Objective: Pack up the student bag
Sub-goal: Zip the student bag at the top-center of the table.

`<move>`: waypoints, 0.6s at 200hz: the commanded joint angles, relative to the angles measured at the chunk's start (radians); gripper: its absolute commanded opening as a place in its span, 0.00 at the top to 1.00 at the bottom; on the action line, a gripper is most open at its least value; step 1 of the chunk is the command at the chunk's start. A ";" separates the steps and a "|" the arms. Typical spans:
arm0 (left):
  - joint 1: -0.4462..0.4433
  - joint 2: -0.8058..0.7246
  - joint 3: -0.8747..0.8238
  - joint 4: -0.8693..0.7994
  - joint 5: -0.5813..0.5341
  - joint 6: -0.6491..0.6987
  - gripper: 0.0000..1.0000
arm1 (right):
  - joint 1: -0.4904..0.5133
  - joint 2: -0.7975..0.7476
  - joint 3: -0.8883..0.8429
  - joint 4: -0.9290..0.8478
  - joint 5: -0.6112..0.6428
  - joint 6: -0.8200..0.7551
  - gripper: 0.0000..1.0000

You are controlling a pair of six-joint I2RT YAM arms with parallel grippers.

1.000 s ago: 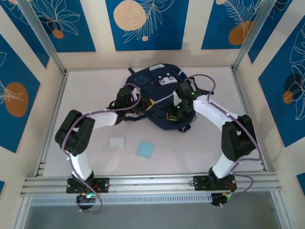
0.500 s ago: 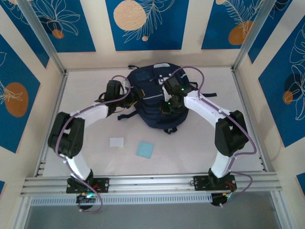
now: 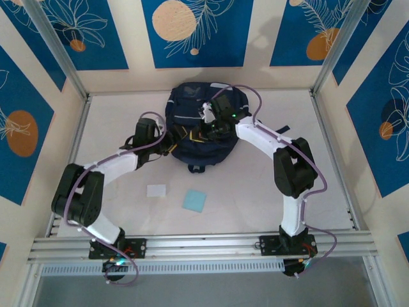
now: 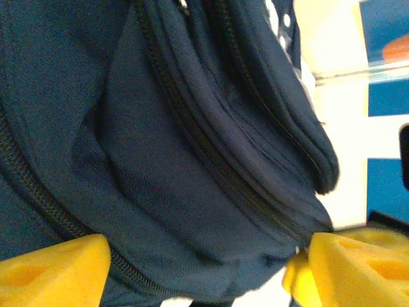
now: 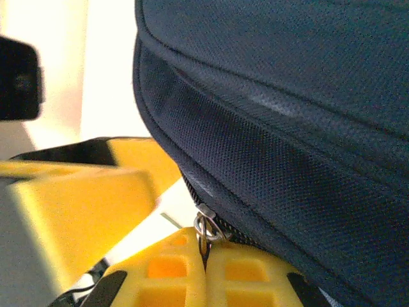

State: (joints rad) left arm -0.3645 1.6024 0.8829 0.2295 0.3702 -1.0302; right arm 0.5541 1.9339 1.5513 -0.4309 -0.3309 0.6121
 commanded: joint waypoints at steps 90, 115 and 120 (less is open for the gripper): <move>0.039 0.139 0.111 0.044 -0.133 0.079 1.00 | -0.045 -0.112 -0.169 -0.455 0.299 -0.464 1.00; 0.051 0.129 0.106 0.016 -0.139 0.101 1.00 | -0.117 -0.098 -0.156 -0.488 0.494 -0.497 1.00; 0.054 0.128 0.105 0.014 -0.137 0.101 1.00 | -0.130 -0.094 -0.154 -0.485 0.530 -0.507 1.00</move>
State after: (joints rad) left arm -0.3733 1.7527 0.9634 0.2100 0.3614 -0.9718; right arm 0.4927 1.8660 1.4197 -0.6804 -0.0238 0.2077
